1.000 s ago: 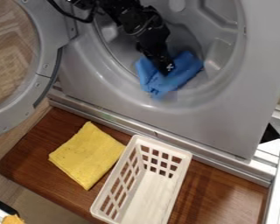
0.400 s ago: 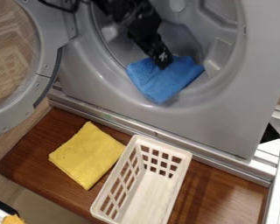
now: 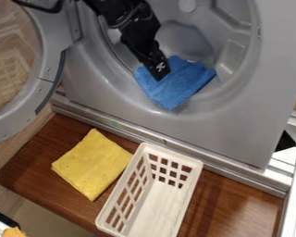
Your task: Take the blue cloth from the white basket and put it inside the machine.
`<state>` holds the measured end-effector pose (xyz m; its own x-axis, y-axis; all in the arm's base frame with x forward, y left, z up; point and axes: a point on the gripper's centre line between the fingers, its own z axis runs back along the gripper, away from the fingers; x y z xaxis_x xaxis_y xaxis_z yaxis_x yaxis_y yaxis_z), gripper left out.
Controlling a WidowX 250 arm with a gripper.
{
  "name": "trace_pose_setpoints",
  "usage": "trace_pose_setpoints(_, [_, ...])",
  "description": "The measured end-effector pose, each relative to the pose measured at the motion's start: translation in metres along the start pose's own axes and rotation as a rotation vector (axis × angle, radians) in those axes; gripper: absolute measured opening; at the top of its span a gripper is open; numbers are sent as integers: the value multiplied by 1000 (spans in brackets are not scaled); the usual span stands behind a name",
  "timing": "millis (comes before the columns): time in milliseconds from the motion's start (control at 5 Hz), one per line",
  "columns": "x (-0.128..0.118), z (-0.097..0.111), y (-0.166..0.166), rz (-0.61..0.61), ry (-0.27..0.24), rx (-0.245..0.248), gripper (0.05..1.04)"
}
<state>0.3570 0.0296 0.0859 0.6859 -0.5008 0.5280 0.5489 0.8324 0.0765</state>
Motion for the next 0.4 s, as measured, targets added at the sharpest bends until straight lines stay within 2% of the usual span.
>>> trace_pose_setpoints(200, [-20,4,-13,1,37,15,999])
trace_pose_setpoints(400, [-44,0,-27,-15,101,-4,999])
